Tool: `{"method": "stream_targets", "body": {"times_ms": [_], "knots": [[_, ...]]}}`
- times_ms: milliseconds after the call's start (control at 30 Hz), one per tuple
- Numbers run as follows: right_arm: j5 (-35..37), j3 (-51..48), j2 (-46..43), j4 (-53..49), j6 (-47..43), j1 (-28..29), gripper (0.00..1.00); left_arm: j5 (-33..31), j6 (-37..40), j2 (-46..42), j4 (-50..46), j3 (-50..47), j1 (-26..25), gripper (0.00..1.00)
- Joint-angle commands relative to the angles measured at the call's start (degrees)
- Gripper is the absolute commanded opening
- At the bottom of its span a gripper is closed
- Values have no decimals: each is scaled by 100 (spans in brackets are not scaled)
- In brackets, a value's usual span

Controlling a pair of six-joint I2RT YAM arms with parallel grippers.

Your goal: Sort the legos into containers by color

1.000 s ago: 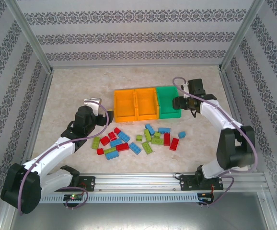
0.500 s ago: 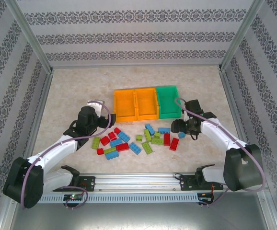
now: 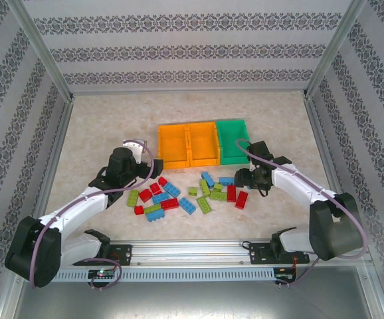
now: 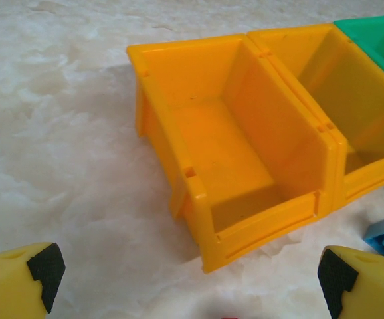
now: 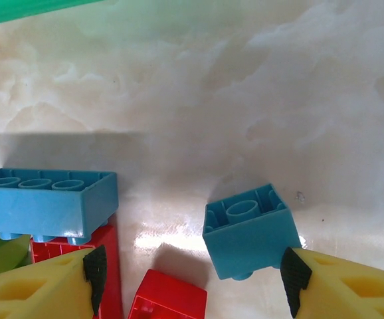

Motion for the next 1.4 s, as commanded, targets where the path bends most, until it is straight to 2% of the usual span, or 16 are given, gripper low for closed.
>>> {"method": "stream_targets", "body": {"times_ms": [0,133,300,567,767,933,1000,1067,1233,1367], "knots": [[268,-89,-185,-50,187,80,73,659,-147,95,259,215,-77,100],[370,-206,-518,-56,233,119,73,998,-169,256,249,286,-152,100],[571,-225,-630,-159,222,122,73,940,-318,475,314,352,-230,100],[495,252,353,-274,82,110,72,940,-254,540,227,450,-324,100],[700,409,544,-294,127,96,66,840,-179,455,124,426,-329,100],[694,512,742,-258,72,91,50,823,-160,505,135,426,-334,100],[663,540,793,-297,60,91,47,834,-149,507,125,430,-333,100],[625,526,784,-310,49,91,47,818,-108,493,69,450,-334,100],[399,494,800,-417,-57,100,58,744,-47,438,17,422,-331,100],[384,465,859,-400,-5,136,63,776,-81,469,59,407,-332,100]]}}
